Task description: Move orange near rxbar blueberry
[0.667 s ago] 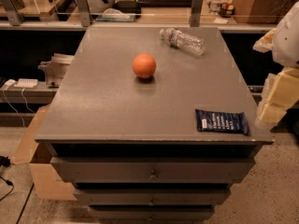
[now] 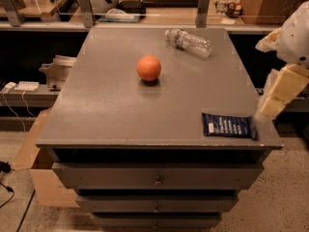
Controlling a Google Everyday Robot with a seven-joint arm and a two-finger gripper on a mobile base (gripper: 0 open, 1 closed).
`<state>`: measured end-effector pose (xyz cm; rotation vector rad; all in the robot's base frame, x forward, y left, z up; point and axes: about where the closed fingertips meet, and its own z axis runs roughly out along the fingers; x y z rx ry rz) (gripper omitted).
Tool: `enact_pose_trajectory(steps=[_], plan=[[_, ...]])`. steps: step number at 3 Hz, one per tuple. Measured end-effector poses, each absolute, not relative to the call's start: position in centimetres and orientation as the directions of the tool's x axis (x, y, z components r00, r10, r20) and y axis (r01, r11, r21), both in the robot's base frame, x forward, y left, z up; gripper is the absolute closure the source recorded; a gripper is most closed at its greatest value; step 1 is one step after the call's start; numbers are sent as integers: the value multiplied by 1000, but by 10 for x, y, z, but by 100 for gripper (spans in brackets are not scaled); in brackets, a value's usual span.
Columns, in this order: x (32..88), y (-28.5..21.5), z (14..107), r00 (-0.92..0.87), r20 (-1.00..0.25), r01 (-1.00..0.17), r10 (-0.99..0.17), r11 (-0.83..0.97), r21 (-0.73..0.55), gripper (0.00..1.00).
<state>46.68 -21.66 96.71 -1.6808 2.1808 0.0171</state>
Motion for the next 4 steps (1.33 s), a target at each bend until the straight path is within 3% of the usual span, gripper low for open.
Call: enact_pose_trajectory(steps=[2,4], plan=[[573,-169,957,-169,-620,-933,-766,327,-150,0],[586,-167,951,-196,-672,-907,-714,393,-152,0]])
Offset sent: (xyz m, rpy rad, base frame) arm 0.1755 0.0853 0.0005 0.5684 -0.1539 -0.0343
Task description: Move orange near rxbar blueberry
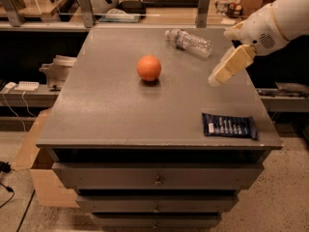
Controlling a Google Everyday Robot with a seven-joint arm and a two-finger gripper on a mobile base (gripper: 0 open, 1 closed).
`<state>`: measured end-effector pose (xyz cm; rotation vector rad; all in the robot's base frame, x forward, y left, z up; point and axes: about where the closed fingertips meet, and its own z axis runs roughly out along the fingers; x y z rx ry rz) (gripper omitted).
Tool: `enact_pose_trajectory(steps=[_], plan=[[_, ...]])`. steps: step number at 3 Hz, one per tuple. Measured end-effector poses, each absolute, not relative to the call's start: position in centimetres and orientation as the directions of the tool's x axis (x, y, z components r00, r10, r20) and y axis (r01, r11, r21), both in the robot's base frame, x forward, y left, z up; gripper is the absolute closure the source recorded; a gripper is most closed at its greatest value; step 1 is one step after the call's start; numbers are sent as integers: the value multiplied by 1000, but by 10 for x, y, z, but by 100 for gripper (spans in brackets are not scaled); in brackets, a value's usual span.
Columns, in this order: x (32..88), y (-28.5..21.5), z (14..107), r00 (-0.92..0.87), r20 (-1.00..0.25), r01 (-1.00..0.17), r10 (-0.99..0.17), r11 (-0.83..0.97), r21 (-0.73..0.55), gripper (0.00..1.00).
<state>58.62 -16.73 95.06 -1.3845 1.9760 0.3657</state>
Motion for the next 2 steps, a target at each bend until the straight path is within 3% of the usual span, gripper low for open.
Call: enact_pose_trajectory(steps=[2], plan=[[633,-105,910,-127,-723,-936,-679,323,-139,0]])
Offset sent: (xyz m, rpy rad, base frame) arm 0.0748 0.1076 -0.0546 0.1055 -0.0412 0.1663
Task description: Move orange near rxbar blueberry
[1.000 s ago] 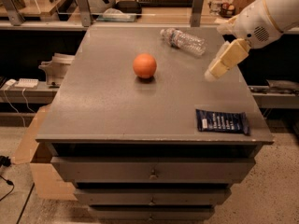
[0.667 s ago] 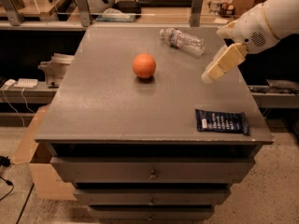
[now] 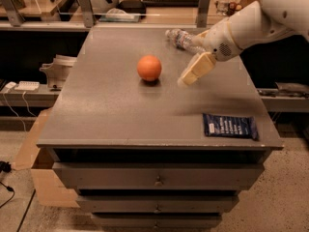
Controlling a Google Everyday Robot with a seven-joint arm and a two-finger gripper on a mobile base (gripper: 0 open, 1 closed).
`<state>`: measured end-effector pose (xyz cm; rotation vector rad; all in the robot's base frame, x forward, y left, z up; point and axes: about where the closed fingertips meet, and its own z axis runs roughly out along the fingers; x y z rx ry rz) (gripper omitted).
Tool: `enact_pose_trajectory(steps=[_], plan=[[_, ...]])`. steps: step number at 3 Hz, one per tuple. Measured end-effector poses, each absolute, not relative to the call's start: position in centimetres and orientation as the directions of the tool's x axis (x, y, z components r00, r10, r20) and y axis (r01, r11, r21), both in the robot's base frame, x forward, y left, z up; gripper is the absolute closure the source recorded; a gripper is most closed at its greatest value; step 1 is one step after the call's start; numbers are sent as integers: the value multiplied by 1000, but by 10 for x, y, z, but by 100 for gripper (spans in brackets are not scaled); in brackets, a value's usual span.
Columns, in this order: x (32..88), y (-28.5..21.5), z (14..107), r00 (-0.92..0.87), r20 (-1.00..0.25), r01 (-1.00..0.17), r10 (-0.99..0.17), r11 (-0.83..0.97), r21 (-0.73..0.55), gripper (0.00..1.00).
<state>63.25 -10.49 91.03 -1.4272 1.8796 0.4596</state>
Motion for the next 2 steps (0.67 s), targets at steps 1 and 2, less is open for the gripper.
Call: enact_pose_trajectory(steps=[1,2], plan=[[642,-67,902,-67,-738,-955,-672,257,-146,0],[648,-33,894,-18,-734,-964,-679,206,-167,0]])
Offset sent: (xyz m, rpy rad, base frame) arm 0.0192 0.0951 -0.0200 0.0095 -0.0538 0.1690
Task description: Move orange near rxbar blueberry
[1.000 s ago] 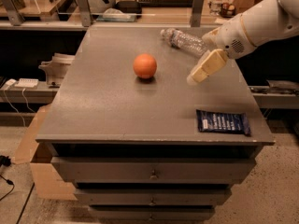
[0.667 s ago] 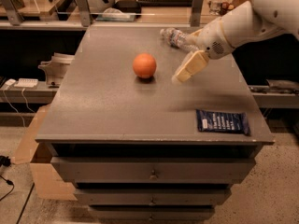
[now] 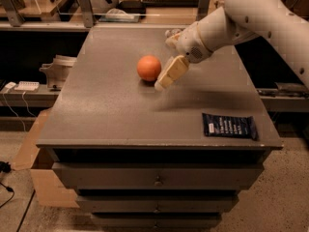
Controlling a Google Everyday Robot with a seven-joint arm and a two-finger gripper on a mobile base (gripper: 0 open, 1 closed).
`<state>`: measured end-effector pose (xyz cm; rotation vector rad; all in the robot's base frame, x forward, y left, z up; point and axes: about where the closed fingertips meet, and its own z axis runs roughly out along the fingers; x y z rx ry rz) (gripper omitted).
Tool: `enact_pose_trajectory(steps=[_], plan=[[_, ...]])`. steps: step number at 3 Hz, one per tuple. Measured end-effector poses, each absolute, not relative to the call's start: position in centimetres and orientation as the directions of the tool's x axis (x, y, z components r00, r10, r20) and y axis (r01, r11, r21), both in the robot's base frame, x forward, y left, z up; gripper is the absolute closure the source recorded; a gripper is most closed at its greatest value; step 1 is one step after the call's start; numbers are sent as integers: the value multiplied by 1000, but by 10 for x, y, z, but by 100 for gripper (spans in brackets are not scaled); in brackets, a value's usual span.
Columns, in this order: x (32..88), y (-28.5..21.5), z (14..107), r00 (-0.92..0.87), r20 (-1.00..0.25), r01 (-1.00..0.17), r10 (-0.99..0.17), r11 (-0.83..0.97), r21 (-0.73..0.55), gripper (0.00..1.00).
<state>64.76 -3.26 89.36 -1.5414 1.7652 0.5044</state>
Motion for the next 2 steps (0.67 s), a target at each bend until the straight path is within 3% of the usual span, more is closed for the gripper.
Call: enact_pose_trajectory(steps=[2], plan=[[661,-1,880,-1,-721,-963,-693,194,-185,0]])
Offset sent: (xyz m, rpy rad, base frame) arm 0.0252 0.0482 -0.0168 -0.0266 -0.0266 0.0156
